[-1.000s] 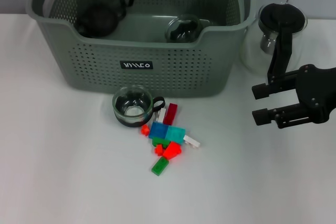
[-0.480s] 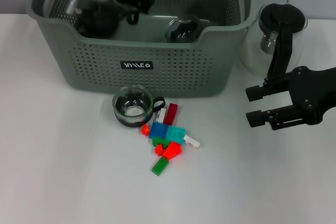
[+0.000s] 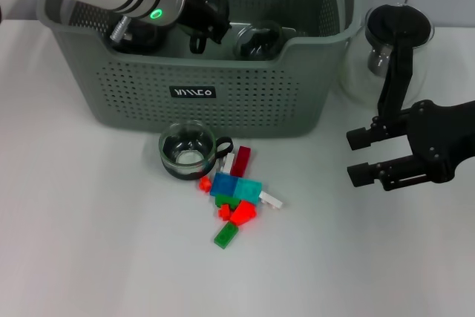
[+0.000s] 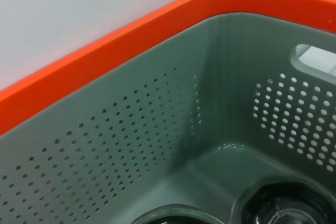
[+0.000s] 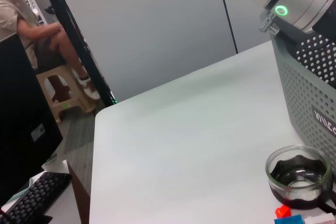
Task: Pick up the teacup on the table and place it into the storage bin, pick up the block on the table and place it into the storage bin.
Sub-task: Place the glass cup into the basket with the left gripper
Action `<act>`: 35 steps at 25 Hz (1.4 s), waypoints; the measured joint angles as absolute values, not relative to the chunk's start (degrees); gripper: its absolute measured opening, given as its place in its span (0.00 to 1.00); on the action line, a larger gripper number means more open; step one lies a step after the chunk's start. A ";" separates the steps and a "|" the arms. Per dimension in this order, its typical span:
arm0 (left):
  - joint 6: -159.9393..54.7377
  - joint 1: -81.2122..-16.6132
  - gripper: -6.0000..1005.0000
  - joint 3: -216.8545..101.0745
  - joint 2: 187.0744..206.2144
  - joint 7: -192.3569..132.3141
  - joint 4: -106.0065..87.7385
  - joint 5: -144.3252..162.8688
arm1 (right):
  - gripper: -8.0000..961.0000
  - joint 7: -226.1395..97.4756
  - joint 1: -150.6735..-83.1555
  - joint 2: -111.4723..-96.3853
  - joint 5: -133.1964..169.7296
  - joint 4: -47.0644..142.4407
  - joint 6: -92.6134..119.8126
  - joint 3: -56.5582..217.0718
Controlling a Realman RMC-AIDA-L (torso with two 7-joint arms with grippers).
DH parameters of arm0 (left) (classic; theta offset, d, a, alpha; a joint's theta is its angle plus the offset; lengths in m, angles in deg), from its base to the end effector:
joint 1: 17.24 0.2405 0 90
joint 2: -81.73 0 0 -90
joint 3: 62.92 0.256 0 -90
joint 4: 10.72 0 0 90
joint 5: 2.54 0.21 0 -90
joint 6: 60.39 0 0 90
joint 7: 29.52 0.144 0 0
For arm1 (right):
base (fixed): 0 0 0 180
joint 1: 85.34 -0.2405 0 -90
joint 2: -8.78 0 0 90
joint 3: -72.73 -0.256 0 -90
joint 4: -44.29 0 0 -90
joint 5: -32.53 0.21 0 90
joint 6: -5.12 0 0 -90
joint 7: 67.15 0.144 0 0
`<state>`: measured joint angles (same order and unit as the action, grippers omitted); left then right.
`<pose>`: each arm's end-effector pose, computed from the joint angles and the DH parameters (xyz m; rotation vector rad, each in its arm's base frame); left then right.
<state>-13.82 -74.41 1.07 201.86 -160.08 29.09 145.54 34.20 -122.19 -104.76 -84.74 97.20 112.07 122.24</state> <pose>-0.1417 0.4792 -0.0295 -2.3817 -0.6095 0.0892 0.1978 0.3388 0.0494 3.0056 -0.5683 -0.4410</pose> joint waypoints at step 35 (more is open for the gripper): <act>-12.96 -73.80 0.33 2.64 202.05 -160.01 31.09 146.21 | 0.72 34.19 -122.17 -105.04 -84.89 97.20 112.09 122.21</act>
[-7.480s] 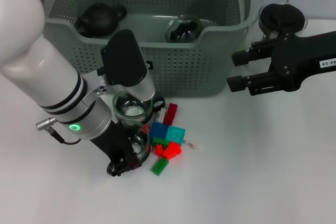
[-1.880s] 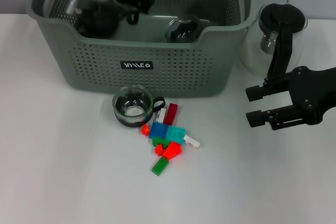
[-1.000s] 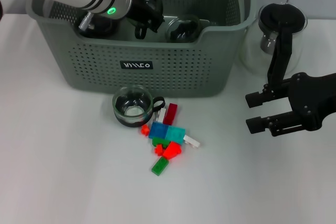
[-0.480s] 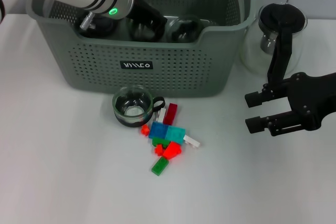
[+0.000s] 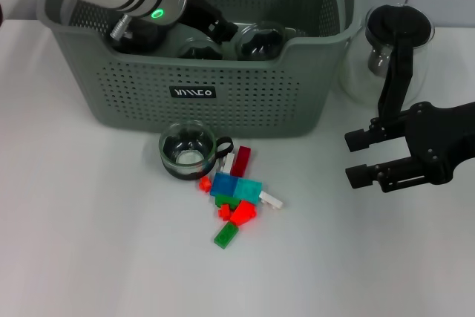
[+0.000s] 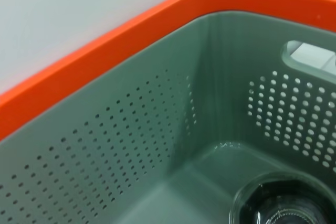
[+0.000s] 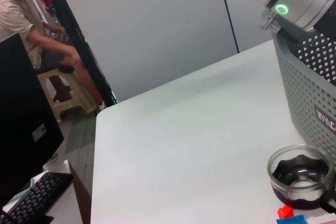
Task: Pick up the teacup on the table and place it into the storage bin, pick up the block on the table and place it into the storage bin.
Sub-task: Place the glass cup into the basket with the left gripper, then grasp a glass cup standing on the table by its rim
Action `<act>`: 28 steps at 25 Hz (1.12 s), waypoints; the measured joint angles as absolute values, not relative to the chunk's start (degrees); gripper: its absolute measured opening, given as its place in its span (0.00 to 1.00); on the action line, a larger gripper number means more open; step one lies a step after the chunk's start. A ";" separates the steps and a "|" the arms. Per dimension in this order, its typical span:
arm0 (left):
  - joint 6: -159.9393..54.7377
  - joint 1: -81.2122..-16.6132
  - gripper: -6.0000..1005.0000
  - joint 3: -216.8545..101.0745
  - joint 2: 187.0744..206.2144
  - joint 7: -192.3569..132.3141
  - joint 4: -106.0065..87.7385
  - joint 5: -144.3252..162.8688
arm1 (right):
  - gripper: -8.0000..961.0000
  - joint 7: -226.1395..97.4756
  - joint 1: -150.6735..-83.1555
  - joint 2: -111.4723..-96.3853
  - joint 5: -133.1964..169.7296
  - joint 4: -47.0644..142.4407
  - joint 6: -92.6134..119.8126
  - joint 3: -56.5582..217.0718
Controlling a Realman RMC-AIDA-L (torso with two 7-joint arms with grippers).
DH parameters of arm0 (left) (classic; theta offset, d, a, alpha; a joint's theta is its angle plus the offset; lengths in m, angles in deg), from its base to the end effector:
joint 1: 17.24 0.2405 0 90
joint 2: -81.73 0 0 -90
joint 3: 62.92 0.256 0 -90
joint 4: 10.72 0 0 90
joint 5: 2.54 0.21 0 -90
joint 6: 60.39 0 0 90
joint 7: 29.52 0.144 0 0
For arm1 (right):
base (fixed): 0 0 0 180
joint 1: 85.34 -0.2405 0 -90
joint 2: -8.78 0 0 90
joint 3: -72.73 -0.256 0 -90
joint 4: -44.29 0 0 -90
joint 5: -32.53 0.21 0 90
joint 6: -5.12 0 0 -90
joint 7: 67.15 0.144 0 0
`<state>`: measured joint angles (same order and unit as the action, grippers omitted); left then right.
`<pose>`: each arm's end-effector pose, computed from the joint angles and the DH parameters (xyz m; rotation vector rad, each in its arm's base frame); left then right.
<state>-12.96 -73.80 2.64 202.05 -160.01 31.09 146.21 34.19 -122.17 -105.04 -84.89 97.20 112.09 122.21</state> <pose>-0.1381 0.4773 -0.0291 -2.3923 -0.5643 0.1114 0.1975 0.3381 0.0477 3.0015 -0.5697 -0.4422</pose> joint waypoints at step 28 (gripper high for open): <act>29.40 -45.59 0.80 4.69 206.28 -158.29 91.87 131.76 | 0.72 32.37 -122.04 -103.80 -84.64 96.64 112.22 117.99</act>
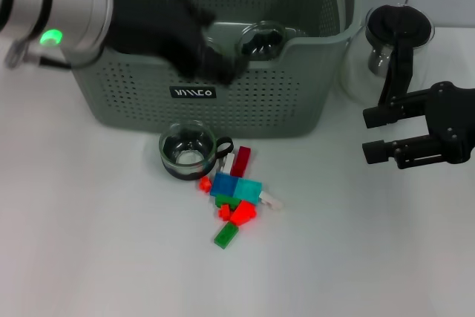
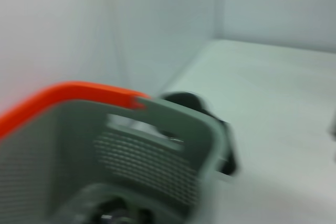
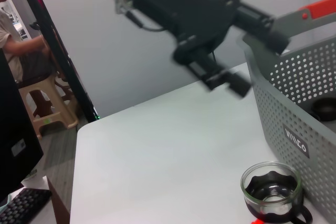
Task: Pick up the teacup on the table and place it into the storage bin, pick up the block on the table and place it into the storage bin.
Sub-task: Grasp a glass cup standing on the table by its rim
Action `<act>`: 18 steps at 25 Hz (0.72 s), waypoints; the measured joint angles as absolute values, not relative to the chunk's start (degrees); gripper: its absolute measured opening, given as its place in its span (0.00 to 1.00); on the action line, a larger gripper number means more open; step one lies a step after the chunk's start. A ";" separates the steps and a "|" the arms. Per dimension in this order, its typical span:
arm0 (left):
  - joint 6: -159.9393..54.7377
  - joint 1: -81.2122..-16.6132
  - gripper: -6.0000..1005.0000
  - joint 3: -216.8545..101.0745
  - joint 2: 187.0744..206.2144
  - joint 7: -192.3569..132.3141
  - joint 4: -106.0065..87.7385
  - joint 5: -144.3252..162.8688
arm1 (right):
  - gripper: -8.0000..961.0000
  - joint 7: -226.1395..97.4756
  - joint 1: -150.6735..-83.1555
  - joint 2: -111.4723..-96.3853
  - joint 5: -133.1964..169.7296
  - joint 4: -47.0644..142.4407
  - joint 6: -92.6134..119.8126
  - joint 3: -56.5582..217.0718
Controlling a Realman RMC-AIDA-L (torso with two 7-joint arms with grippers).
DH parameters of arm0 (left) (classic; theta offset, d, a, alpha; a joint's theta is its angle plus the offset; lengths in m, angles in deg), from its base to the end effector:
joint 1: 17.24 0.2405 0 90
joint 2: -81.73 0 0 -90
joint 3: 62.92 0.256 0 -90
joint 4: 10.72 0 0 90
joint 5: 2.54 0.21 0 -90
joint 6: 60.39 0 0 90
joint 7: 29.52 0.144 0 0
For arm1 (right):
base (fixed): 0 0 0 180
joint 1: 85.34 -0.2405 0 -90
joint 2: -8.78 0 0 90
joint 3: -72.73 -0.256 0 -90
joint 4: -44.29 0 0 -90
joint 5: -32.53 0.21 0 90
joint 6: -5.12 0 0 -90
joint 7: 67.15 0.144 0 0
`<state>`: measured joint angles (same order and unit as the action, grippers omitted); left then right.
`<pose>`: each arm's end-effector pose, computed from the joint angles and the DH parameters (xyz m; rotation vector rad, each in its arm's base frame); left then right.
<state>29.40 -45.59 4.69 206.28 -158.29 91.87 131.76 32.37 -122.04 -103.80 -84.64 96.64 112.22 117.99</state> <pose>-0.1006 0.3378 0.0585 -2.6319 -0.3479 -0.0940 0.2043 0.3434 0.0648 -3.0378 0.5696 0.5147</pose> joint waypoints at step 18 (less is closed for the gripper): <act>35.22 -43.59 0.80 8.80 206.19 -138.13 80.53 137.80 | 0.72 32.60 -122.43 -104.90 -84.53 91.17 109.11 117.11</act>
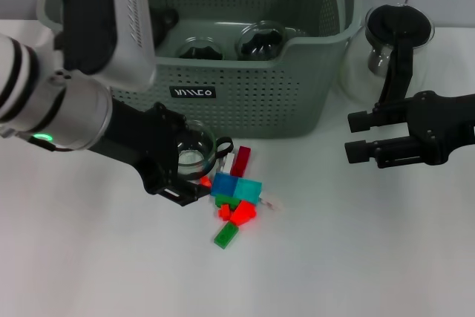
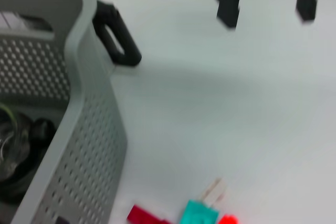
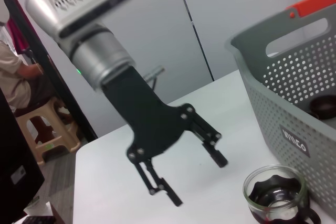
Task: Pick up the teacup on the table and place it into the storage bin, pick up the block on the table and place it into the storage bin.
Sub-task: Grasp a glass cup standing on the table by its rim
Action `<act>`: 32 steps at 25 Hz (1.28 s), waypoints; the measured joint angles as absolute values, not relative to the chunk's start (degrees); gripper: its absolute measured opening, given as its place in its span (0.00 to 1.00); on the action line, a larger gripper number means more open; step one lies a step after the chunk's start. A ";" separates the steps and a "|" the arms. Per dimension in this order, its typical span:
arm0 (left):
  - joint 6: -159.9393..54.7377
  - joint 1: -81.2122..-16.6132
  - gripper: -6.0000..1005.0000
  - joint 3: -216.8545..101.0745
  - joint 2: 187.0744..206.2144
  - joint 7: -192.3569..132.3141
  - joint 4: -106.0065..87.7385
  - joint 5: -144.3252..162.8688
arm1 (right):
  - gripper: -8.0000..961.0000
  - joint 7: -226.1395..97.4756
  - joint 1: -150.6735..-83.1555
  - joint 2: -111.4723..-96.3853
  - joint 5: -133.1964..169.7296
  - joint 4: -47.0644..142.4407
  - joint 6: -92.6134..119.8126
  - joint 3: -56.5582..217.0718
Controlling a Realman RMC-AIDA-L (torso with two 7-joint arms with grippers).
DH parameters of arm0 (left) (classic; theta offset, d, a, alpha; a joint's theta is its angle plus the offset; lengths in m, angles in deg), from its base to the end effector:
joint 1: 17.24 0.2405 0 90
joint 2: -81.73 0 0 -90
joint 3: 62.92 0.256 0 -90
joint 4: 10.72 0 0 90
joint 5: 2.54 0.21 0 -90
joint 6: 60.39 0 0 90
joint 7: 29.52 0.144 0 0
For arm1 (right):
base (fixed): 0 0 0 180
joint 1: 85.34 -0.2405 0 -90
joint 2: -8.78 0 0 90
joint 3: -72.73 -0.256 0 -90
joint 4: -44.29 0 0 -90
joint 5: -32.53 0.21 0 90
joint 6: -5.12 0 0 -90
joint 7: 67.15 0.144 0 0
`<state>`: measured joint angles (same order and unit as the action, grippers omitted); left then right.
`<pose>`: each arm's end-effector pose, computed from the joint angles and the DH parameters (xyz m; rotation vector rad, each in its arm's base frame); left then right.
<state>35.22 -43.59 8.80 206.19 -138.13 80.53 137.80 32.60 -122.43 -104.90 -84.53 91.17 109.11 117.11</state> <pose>-0.1587 0.3207 0.0153 -2.8825 -0.1146 0.2735 0.2106 0.3447 0.0465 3.0047 -0.7009 -0.5897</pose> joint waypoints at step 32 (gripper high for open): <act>17.57 -49.39 0.78 28.90 206.31 -136.61 66.54 158.94 | 0.72 33.40 -122.07 -106.35 -84.54 90.35 107.46 117.01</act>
<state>17.57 -49.39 28.90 206.31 -136.61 66.54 158.94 33.40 -122.07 -106.35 -84.54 90.35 107.46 117.01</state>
